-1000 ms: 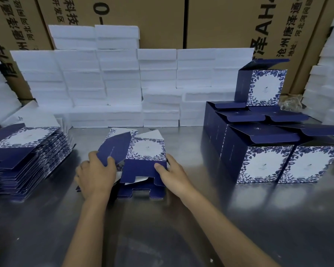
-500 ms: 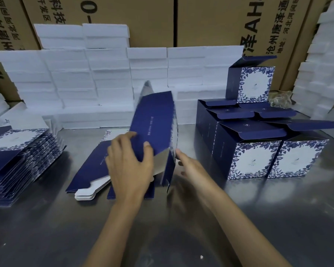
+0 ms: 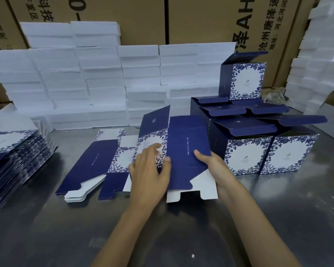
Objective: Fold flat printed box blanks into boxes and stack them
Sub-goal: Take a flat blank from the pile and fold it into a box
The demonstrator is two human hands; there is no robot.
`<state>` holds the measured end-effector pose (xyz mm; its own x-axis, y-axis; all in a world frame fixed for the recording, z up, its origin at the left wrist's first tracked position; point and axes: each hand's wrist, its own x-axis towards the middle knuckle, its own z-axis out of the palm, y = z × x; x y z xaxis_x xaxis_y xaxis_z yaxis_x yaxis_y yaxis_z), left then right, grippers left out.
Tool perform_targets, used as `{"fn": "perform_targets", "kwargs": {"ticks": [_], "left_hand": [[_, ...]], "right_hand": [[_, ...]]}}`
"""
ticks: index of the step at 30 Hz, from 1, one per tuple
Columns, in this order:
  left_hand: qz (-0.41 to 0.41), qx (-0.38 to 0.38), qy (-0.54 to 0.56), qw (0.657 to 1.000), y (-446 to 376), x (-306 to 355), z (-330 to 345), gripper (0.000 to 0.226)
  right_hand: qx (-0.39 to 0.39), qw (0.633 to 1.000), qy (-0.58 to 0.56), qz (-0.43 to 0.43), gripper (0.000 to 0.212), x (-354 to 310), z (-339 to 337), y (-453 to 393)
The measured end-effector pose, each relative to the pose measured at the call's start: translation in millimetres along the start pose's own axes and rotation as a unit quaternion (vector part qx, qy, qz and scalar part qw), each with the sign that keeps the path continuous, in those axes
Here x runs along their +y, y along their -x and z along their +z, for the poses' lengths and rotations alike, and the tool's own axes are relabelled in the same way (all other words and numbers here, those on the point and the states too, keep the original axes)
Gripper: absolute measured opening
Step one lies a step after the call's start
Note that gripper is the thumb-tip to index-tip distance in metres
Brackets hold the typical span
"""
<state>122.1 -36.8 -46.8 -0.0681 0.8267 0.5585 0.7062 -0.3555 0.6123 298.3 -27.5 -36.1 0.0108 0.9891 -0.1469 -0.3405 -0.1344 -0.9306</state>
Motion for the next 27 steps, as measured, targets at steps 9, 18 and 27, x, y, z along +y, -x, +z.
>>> {"fn": "perform_targets", "kwargs": {"ticks": [9,18,27], "left_hand": [[-0.37,-0.195,0.402,0.814,-42.6,-49.2,-58.4,0.058],[-0.304,-0.171,0.426,0.835,-37.1,-54.6,-57.3,0.047],[-0.364,-0.118,0.295,0.876,-38.3,-52.2,-49.7,0.046]], "right_hand": [[-0.036,0.998,-0.045,0.015,0.021,-13.1,-3.1,5.7],[-0.05,0.995,-0.061,0.065,0.031,-14.7,-10.3,10.2],[-0.052,0.997,0.054,0.011,0.026,-9.2,-18.9,4.3]]}}
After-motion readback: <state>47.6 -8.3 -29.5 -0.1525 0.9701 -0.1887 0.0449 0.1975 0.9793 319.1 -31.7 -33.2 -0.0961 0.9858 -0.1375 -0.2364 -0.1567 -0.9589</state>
